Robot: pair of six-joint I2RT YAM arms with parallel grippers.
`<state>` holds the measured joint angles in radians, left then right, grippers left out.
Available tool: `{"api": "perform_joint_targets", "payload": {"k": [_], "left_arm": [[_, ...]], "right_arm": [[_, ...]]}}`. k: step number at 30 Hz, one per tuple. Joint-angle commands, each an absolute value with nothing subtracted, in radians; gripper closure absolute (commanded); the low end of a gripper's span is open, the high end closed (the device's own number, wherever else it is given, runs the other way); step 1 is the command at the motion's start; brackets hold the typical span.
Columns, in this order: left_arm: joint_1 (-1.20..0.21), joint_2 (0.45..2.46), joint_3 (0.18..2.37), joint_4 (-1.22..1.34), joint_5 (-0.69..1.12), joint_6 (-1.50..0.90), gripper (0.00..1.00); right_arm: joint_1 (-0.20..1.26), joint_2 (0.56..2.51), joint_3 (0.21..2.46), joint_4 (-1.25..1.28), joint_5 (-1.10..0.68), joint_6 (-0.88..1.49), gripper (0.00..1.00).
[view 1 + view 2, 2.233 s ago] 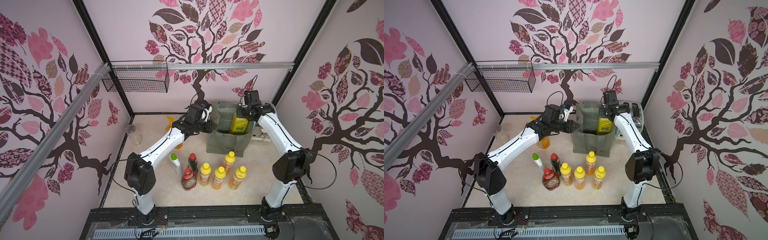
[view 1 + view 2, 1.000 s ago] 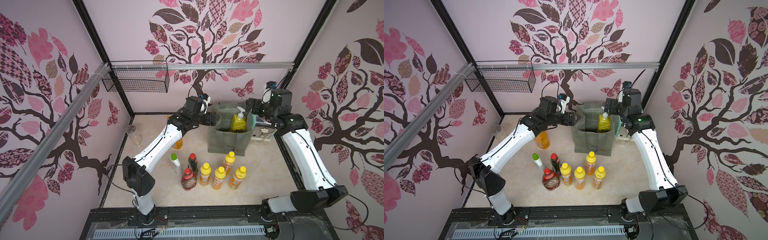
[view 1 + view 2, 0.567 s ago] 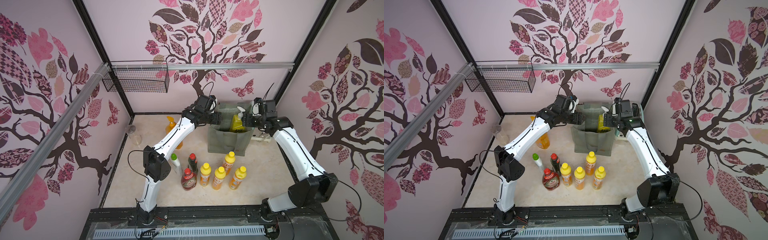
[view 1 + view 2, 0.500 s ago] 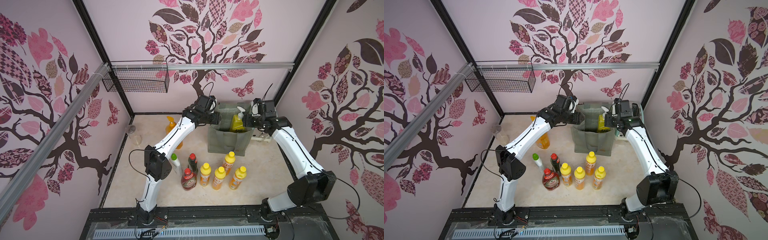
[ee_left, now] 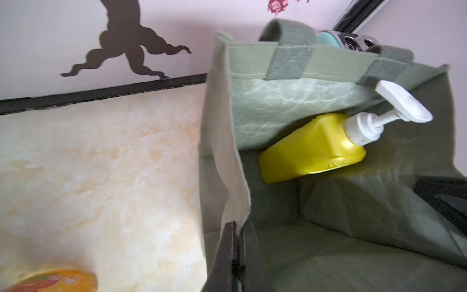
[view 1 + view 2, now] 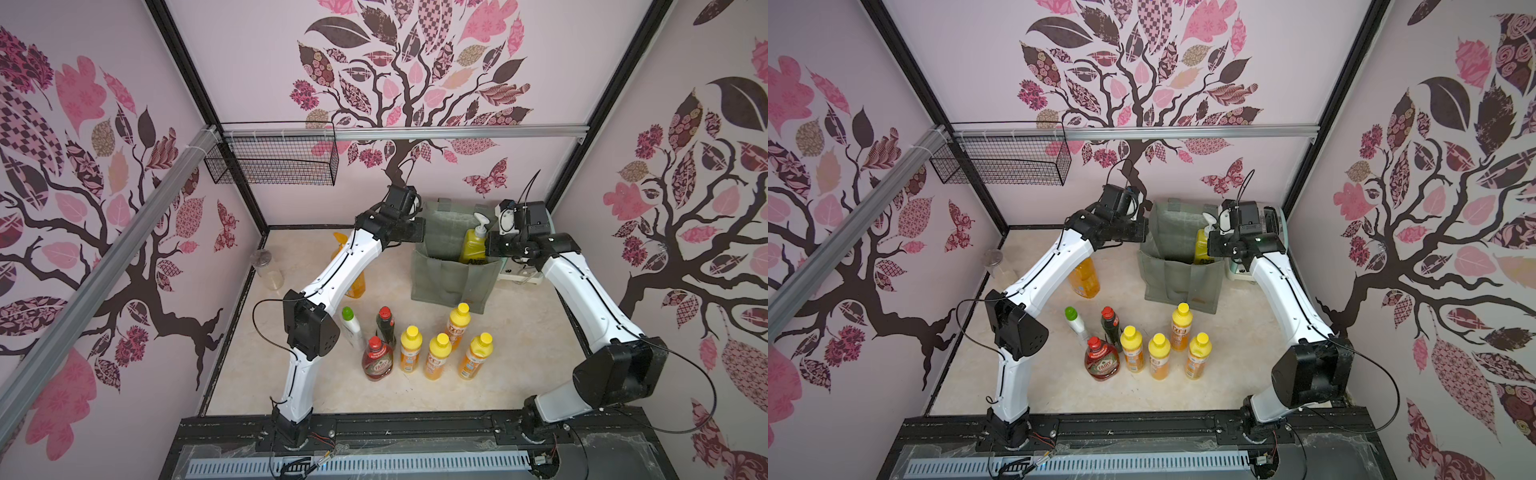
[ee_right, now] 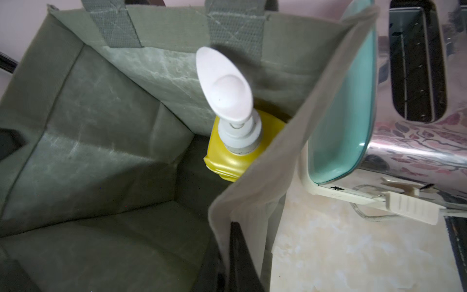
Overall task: Pack dish soap into the shopping bag
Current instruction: Move the shopping bag to the center of the board.
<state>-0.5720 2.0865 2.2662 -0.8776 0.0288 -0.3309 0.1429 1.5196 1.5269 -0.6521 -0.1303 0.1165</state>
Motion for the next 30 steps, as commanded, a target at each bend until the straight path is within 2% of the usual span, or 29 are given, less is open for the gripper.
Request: {"api": "perform_joint_targets", "payload": {"k": [1,16,24,30], "left_arm": [[-0.568,1.990,2.224,-0.896,-0.046,-0.301,1.00],[-0.564,1.742,1.877,-0.833,-0.113,-0.322,1.00],[-0.566,1.625,1.695,-0.759,-0.028,-0.364,1.00],[-0.618,1.581,1.646,-0.746,-0.001,-0.374,1.00]], "right_arm": [[0.166,1.527,1.555,-0.666,-0.195,0.121,1.00],[0.268,1.562,1.586,-0.685,-0.140,0.073,1.00],[0.268,1.495,1.540,-0.700,-0.030,0.060,1.00],[0.268,1.425,1.505,-0.705,-0.007,0.074,0.75]]}}
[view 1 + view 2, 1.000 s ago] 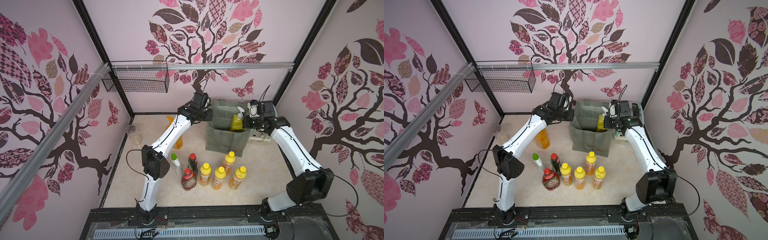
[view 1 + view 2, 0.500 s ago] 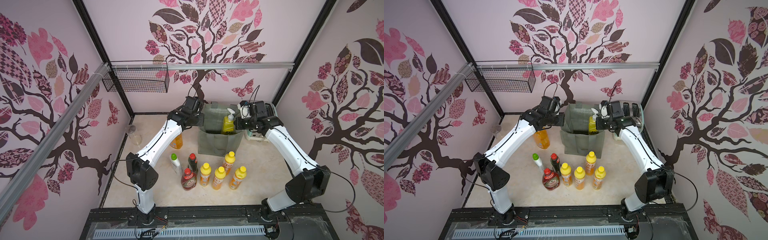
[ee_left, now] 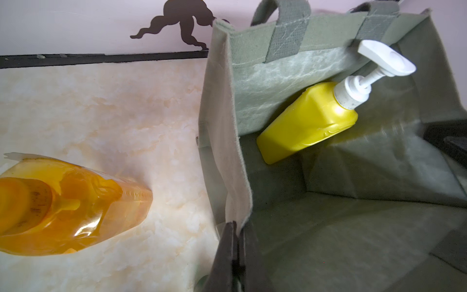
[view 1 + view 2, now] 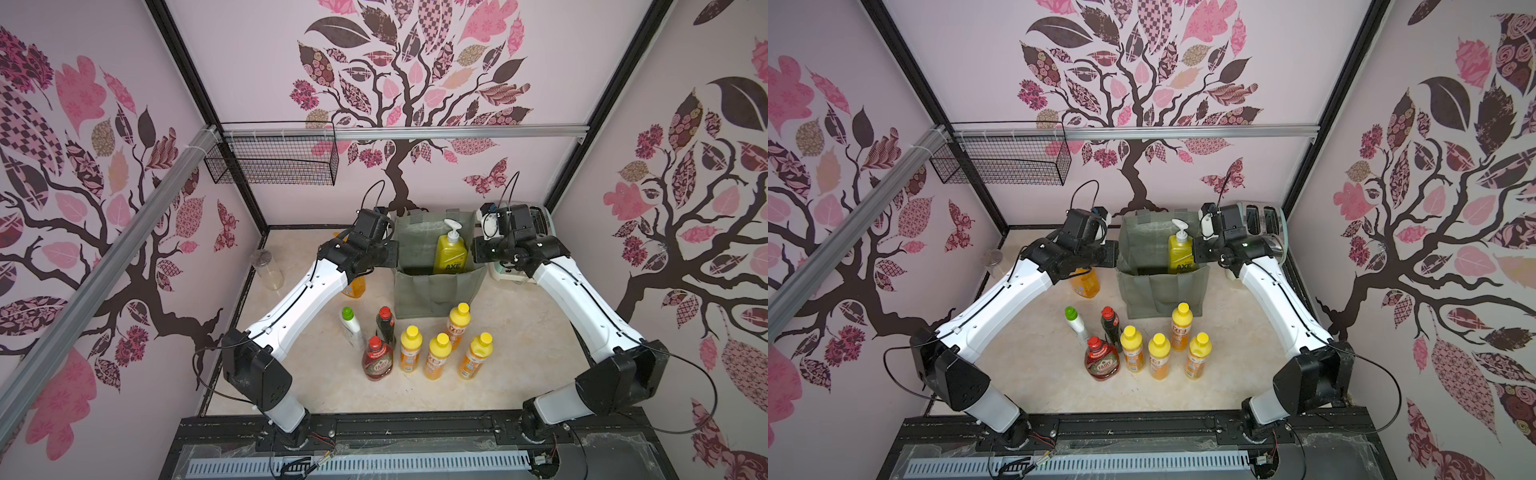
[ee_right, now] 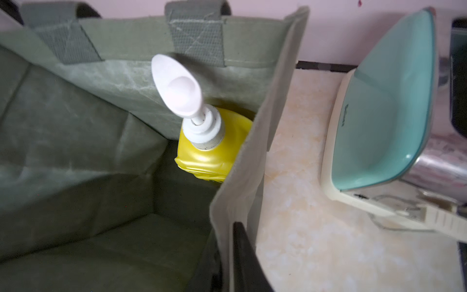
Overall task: Pack dish soap into the shopping bag
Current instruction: Move the shopping bag to the center of the board, then pick up the bottle of dish soap at the center of the board.
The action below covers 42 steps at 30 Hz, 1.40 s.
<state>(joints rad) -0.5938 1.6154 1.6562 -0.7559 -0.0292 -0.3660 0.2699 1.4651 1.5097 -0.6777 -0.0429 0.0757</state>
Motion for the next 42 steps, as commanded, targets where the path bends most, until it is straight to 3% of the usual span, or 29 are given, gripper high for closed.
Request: {"api": "perform_joint_targets", "payload": {"k": [1,5,10,16,21,29,33,42], "left_arm": [[-0.627,1.580,1.646,-0.749,0.000,-0.373,1.00],[-0.639,1.560,1.648,-0.770,-0.016,-0.368,0.68],[-0.622,1.468,1.651,-0.813,-0.073,-0.346,0.34],[-0.530,1.315,1.600,-0.865,-0.140,-0.328,0.12],[-0.451,1.237,1.513,-0.862,-0.173,-0.313,0.10],[-0.410,1.222,1.405,-0.726,-0.200,-0.252,0.12],[-0.324,1.181,1.276,-0.546,-0.062,-0.249,0.17],[-0.247,1.158,1.037,-0.181,0.025,-0.162,0.19]], "right_arm": [[0.268,1.412,1.503,-0.707,-0.007,0.077,0.69],[0.269,1.339,1.498,-0.700,-0.049,0.091,0.44],[0.269,1.192,1.440,-0.638,-0.153,0.111,0.24],[0.269,0.990,1.266,-0.516,-0.300,0.168,0.13],[0.267,0.841,1.069,-0.392,-0.220,0.191,0.05],[0.267,0.680,0.843,-0.271,-0.135,0.183,0.04],[0.266,0.567,0.779,-0.217,-0.240,0.219,0.08],[0.267,0.487,0.708,-0.178,-0.367,0.253,0.00]]}}
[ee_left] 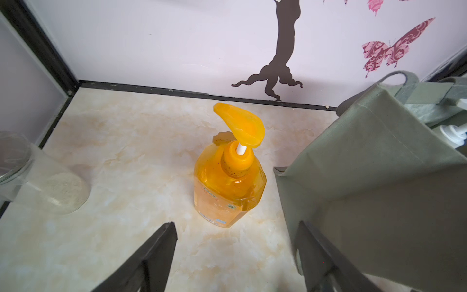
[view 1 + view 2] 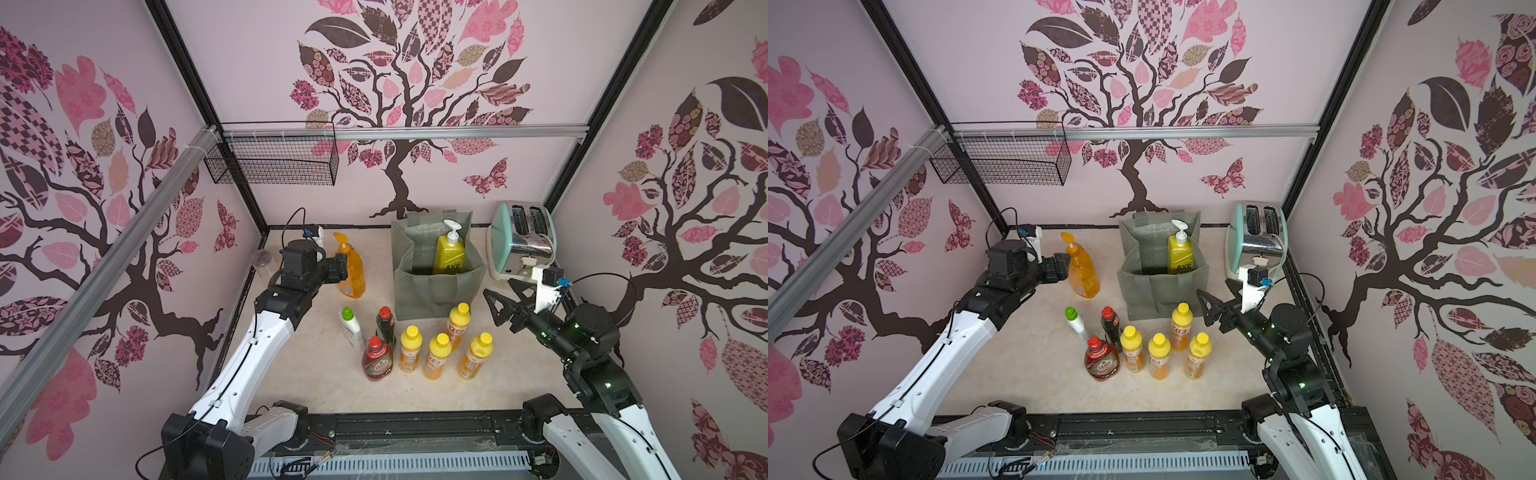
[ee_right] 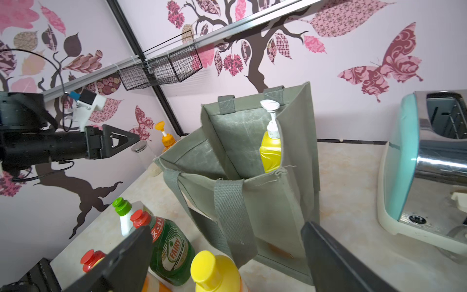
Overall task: Pack dish soap into the shopping bag
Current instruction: Pick up the bottle of dish soap at the center of the board.
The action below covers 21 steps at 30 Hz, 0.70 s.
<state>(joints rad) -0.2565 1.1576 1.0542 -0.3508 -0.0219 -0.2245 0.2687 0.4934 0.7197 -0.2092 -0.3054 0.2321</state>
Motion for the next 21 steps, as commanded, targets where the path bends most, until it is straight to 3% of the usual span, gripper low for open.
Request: {"api": "perform_joint_targets", "payload": {"k": [1,12,21], "left_arm": [[-0.244,1.165,1.036,-0.172,0.028,-0.139,0.19],[-0.105,1.236,0.996,-0.042,0.311,-0.105,0.27],[-0.105,1.316,0.981,-0.004,0.337,-0.069,0.30]], "right_arm": [[0.267,0.481,0.703,-0.175,-0.372,0.255,0.00],[0.267,0.464,0.641,-0.108,-0.371,0.274,0.00],[0.267,0.466,0.620,-0.071,-0.383,0.287,0.00]]}}
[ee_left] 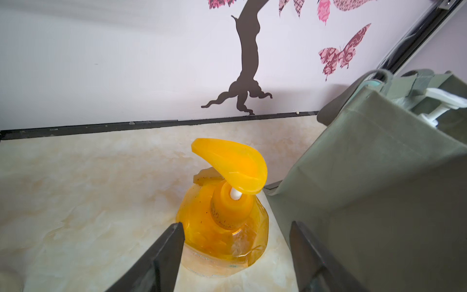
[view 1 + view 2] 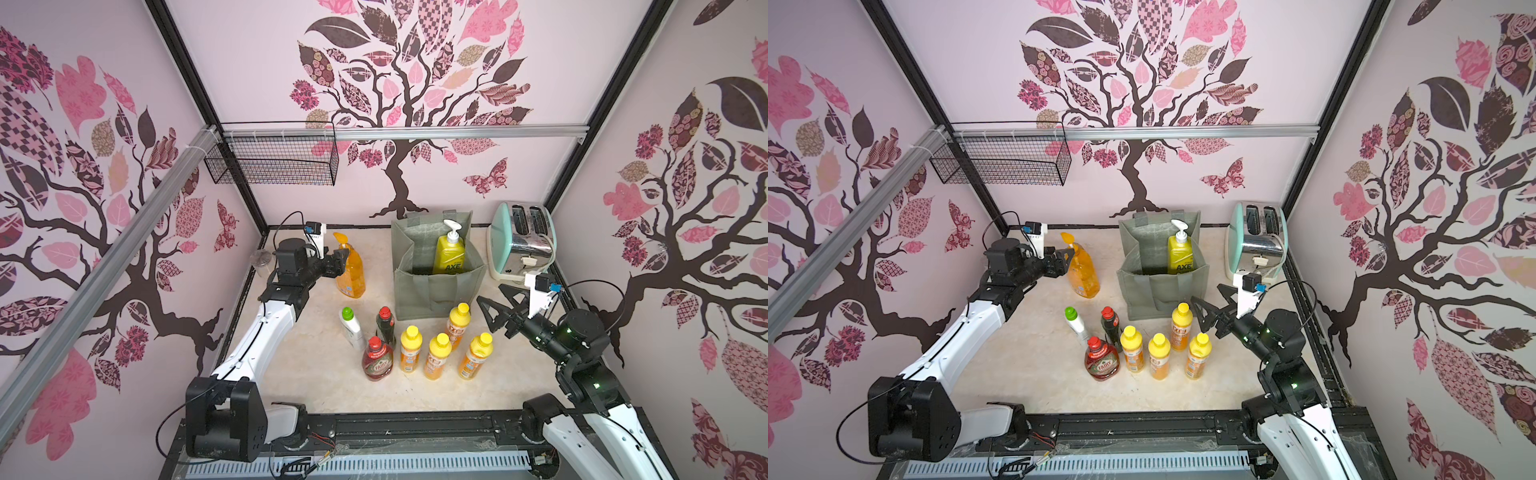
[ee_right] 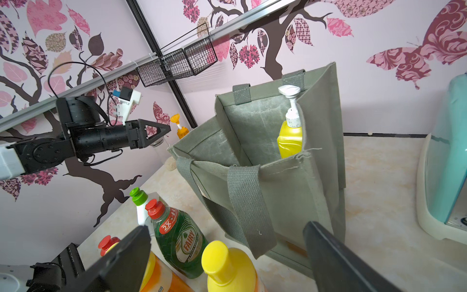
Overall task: Pack dish soap into the shopping bag
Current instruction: Pick up the bottle of dish soap at the center of the board.
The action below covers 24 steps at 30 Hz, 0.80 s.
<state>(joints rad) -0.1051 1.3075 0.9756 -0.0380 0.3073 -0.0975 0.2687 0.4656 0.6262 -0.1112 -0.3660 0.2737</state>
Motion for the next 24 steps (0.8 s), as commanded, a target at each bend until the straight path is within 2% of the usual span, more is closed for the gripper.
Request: {"api": "perform_joint_targets", "payload": {"k": [1,9,22,24], "left_arm": [[-0.104,1.331,0.983,0.001,0.332,-0.066,0.31],[-0.105,1.438,1.022,0.006,0.370,-0.049,0.40],[-0.107,1.514,1.063,0.044,0.377,-0.054,0.41],[-0.106,1.518,1.058,0.055,0.359,-0.052,0.47]], "right_arm": [[0.267,0.470,0.620,-0.069,-0.383,0.285,0.00],[0.267,0.480,0.613,-0.059,-0.388,0.284,0.00],[0.267,0.501,0.603,-0.046,-0.411,0.286,0.00],[0.267,0.499,0.601,-0.045,-0.411,0.287,0.00]]}}
